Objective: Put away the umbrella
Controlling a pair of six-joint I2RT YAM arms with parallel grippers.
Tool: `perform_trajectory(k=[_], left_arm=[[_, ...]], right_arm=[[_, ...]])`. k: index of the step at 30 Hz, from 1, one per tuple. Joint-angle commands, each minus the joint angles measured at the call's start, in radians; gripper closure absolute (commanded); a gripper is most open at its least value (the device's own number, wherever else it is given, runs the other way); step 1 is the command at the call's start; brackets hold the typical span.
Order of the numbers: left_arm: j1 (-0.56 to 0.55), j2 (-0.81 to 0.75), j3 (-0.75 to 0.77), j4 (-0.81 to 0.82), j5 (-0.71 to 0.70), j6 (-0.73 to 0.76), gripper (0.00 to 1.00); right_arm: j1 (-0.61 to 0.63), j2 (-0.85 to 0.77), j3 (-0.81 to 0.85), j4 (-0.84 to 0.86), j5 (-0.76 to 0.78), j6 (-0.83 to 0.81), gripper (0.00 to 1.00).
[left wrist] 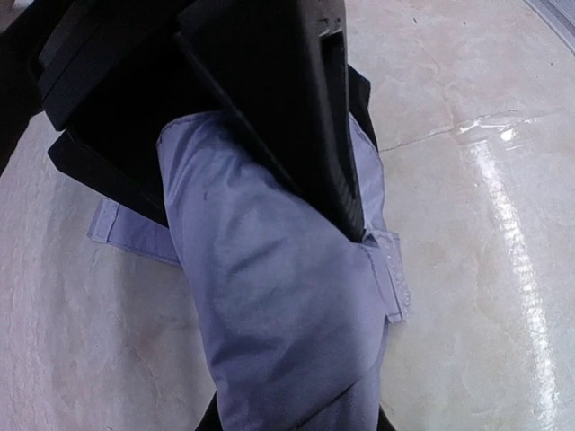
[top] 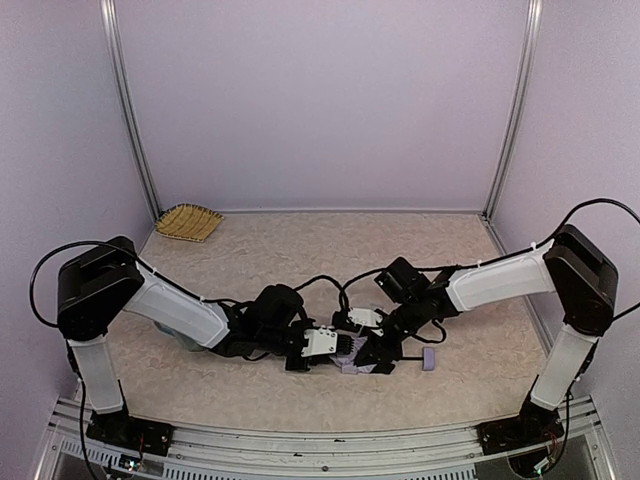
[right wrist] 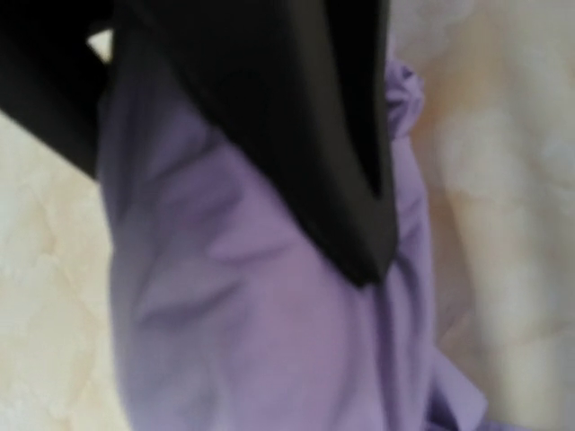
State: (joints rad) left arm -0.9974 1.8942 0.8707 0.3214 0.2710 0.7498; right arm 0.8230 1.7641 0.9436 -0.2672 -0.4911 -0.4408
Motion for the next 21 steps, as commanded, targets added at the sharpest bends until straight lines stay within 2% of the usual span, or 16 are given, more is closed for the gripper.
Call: perform_trajectory(k=[1, 2, 3, 8, 10, 11, 12, 17, 21], left_arm=[[0.000, 0.045, -0.072, 0.024, -0.181, -0.066, 1.00], [-0.001, 0.032, -0.093, 0.077, -0.206, -0.082, 1.00], [-0.001, 0.016, -0.124, 0.133, -0.234, -0.105, 1.00], [-0.004, -0.070, -0.212, 0.339, -0.296, -0.159, 1.00], [-0.004, -0.105, -0.230, 0.385, -0.326, -0.168, 1.00], [-0.006, -0.130, -0.238, 0.412, -0.347, -0.167, 1.00], [-0.006, -0.150, -0.247, 0.431, -0.370, -0.161, 1.00], [-0.005, -0.281, -0.251, 0.456, -0.518, -0.108, 1.00], [-0.004, -0.400, -0.223, 0.404, -0.556, -0.006, 1.00]], right_arm=[[0.019, -0.055, -0.050, -0.009, 0.047, 0.020, 0.53], [0.019, -0.071, -0.051, -0.010, 0.056, 0.025, 0.44], [0.019, -0.085, -0.053, -0.012, 0.072, 0.033, 0.39], [0.015, -0.197, -0.079, 0.012, 0.141, 0.059, 0.27], [0.014, -0.258, -0.088, 0.028, 0.160, 0.071, 0.19], [0.013, -0.292, -0.090, 0.034, 0.171, 0.076, 0.06], [0.012, -0.327, -0.091, 0.037, 0.182, 0.080, 0.01], [-0.005, -0.528, -0.108, 0.077, 0.242, 0.110, 0.00], [-0.014, -0.677, -0.184, 0.198, 0.224, 0.155, 0.00]])
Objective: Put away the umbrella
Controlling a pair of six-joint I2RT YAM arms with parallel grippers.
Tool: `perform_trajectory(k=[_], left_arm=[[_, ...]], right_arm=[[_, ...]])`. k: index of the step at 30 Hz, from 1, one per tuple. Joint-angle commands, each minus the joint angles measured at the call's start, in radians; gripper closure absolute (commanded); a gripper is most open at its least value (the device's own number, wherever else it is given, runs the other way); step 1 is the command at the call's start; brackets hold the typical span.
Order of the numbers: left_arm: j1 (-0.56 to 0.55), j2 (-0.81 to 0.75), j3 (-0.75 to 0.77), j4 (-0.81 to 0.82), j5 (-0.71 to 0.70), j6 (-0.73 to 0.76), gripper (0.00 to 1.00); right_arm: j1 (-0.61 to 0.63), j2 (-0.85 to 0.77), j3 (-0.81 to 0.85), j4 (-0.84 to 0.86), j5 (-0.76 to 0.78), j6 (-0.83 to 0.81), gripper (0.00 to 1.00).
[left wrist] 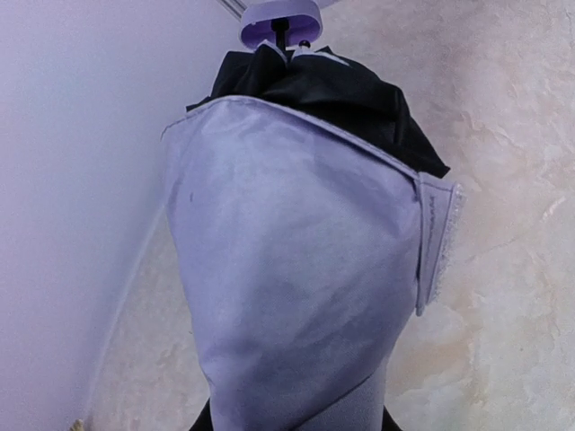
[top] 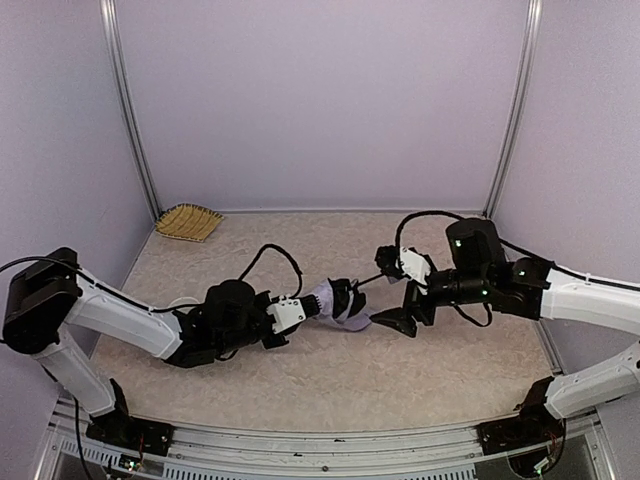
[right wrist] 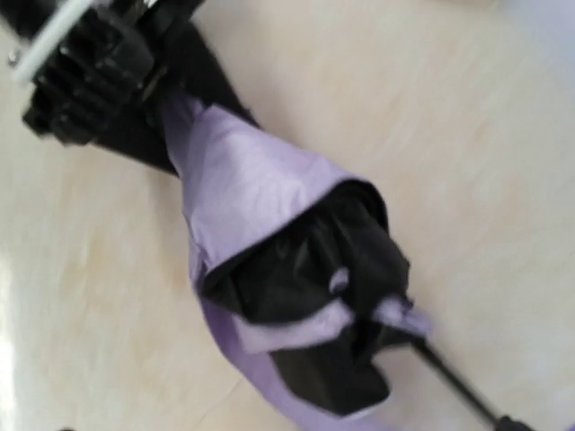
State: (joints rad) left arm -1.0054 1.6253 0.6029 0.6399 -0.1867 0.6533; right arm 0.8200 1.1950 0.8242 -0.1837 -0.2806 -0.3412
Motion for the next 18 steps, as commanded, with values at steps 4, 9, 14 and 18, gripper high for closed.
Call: perform_trajectory(k=[4, 9, 14, 18], left_arm=[[0.010, -0.231, 0.098, -0.009, -0.108, 0.185, 1.00], [0.015, -0.303, 0.174, -0.118, -0.112, 0.219, 1.00], [-0.013, -0.353, 0.283, -0.264, -0.125, 0.210, 1.00], [-0.040, -0.380, 0.359, -0.354, -0.172, 0.198, 1.00]], right_arm=[[-0.010, -0.173, -0.096, 0.189, 0.020, 0.113, 0.00], [-0.010, -0.173, -0.141, 0.313, -0.026, 0.202, 0.05], [0.021, -0.073, -0.209, 0.528, -0.063, 0.326, 0.08], [0.057, 0.044, -0.249, 0.772, -0.064, 0.407, 0.08]])
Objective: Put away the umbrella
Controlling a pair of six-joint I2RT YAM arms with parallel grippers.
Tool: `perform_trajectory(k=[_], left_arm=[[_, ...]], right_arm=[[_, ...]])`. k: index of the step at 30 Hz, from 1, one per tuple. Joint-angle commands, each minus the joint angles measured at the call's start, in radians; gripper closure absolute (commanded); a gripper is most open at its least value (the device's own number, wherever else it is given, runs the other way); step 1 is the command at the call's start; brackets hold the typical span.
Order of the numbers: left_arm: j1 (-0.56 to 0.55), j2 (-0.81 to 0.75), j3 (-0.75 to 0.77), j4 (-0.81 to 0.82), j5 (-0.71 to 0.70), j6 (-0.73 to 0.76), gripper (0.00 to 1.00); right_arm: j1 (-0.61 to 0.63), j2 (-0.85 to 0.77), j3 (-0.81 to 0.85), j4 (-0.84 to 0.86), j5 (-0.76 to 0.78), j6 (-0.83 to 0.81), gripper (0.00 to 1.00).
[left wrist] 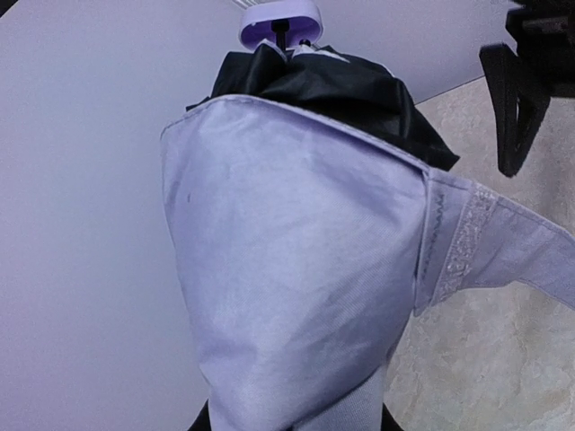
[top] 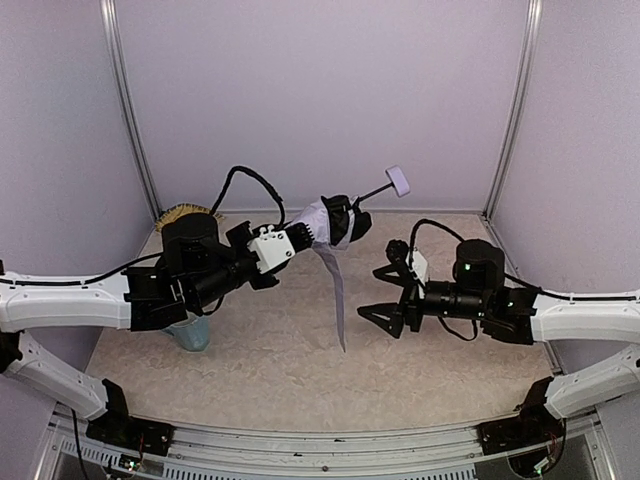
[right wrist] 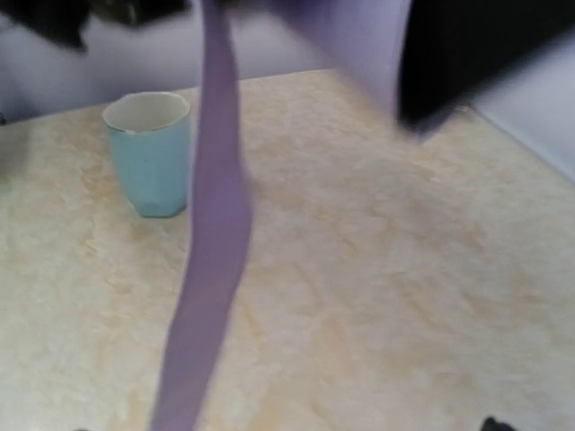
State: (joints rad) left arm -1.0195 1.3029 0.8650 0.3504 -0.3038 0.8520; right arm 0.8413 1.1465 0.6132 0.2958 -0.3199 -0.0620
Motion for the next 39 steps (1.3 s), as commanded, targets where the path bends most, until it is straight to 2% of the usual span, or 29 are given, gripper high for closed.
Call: perform_trajectory(k=[1, 7, 9, 13, 16, 24, 25, 28, 31, 33, 37, 39], left_arm=[[-0.031, -0.059, 0.113, -0.080, -0.074, 0.001, 1.00], [-0.045, -0.065, 0.153, -0.103, -0.124, 0.009, 1.00], [-0.047, -0.066, 0.161, -0.111, -0.121, 0.008, 1.00], [-0.042, -0.060, 0.187, -0.139, -0.120, 0.002, 1.00], [-0.043, -0.056, 0.204, -0.154, -0.118, 0.000, 1.00], [-0.042, -0.055, 0.219, -0.171, -0.075, -0.032, 1.00], [-0.042, -0.058, 0.218, -0.177, -0.067, -0.038, 1.00], [-0.042, -0.065, 0.213, -0.182, -0.060, -0.048, 1.00], [-0.042, -0.070, 0.210, -0.187, -0.054, -0.049, 1.00], [-0.038, -0.076, 0.210, -0.188, -0.044, -0.058, 1.00], [0.005, -0.100, 0.220, -0.191, 0.024, -0.128, 1.00], [0.053, -0.105, 0.229, -0.190, 0.073, -0.185, 1.00]], right_arm=[[0.048, 0.123, -0.034, 0.331, -0.027, 0.144, 0.08], [0.128, 0.272, 0.040, 0.316, 0.076, 0.129, 0.11], [0.132, 0.314, 0.053, 0.307, 0.142, 0.136, 0.22], [0.141, 0.367, 0.065, 0.311, 0.217, 0.142, 0.56], [0.149, 0.388, 0.046, 0.365, 0.200, 0.146, 0.71], [0.153, 0.421, 0.046, 0.412, 0.206, 0.139, 0.79], [0.154, 0.419, 0.047, 0.410, 0.222, 0.137, 0.79], [0.153, 0.418, 0.055, 0.392, 0.256, 0.129, 0.70], [0.154, 0.418, 0.057, 0.380, 0.264, 0.124, 0.79], [0.154, 0.418, 0.056, 0.372, 0.279, 0.128, 0.99], [0.152, 0.405, 0.022, 0.387, 0.277, 0.135, 1.00], [0.153, 0.397, 0.004, 0.409, 0.197, 0.130, 1.00]])
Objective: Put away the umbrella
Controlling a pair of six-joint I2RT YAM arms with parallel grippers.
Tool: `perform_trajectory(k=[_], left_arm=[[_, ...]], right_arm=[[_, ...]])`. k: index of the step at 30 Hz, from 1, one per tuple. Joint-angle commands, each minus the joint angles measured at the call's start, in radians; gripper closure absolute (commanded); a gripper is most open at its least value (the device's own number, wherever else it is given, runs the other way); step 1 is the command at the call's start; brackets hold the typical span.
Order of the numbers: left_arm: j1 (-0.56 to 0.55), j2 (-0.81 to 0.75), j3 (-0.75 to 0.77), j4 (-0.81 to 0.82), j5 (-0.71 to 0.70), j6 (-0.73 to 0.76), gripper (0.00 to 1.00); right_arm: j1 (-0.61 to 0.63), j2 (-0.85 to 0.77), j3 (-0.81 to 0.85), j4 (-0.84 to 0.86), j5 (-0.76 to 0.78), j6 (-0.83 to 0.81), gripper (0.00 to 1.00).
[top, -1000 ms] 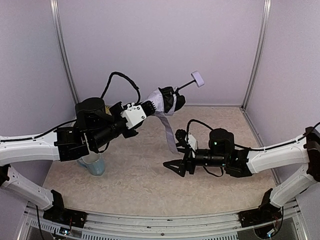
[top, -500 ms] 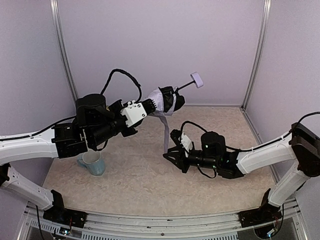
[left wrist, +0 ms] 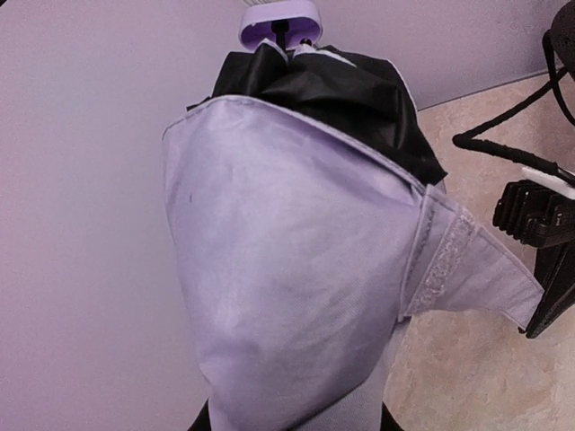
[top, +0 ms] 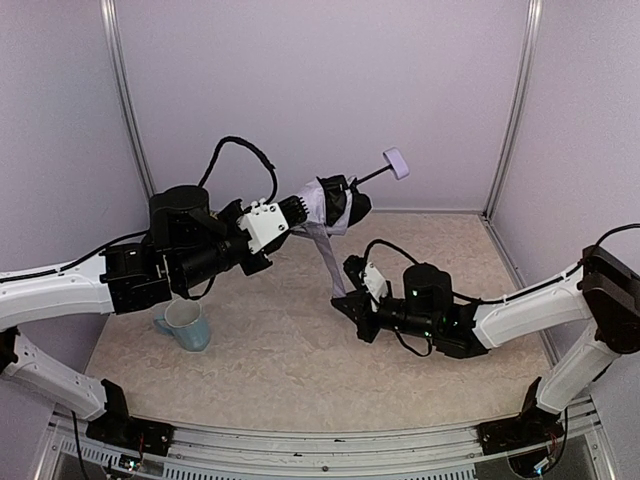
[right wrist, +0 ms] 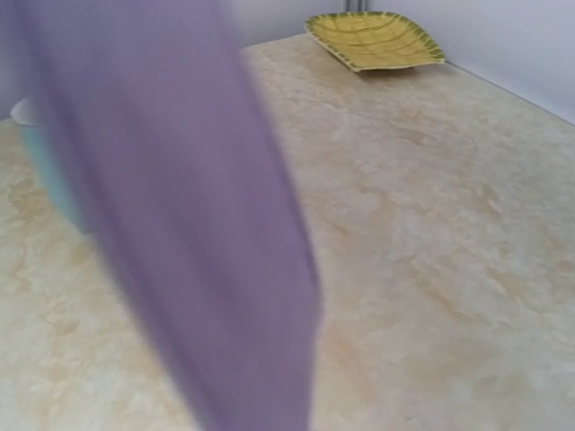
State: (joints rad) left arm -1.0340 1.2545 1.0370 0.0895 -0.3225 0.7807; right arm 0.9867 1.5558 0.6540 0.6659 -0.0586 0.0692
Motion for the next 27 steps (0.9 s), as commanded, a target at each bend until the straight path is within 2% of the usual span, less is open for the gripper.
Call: perform_trajectory(k=[1, 5, 9, 11, 13, 17, 20, 23, 27], left_arm=[[0.097, -0.056, 0.062, 0.075, 0.116, -0.136, 1.00], [0.208, -0.029, 0.117, 0.089, 0.236, -0.231, 1.00], [0.212, -0.044, 0.214, 0.060, 0.363, -0.279, 1.00], [0.193, -0.066, 0.284, -0.013, 0.484, -0.319, 1.00], [0.140, -0.094, 0.303, -0.053, 0.587, -0.358, 1.00], [0.024, -0.105, 0.291, -0.197, 0.821, -0.432, 1.00], [-0.059, -0.088, 0.218, -0.341, 0.890, -0.446, 1.00], [-0.092, -0.069, 0.128, -0.447, 0.905, -0.422, 1.00], [-0.093, -0.038, 0.021, -0.453, 0.946, -0.424, 1.00]], right_arm=[[0.009, -0.011, -0.038, 0.039, -0.120, 0.002, 1.00], [0.069, 0.030, -0.011, 0.024, -0.257, 0.013, 1.00], [0.072, 0.098, -0.095, 0.146, -0.302, 0.085, 1.00], [0.024, 0.156, -0.128, 0.223, -0.310, 0.083, 1.00], [-0.079, 0.235, -0.085, 0.233, -0.372, 0.065, 1.00], [-0.308, 0.283, 0.163, 0.120, -0.496, -0.022, 1.00], [-0.421, 0.253, 0.449, -0.116, -0.590, -0.142, 1.00], [-0.456, 0.215, 0.727, -0.325, -0.693, -0.284, 1.00], [-0.440, 0.170, 0.929, -0.535, -0.789, -0.431, 1.00]])
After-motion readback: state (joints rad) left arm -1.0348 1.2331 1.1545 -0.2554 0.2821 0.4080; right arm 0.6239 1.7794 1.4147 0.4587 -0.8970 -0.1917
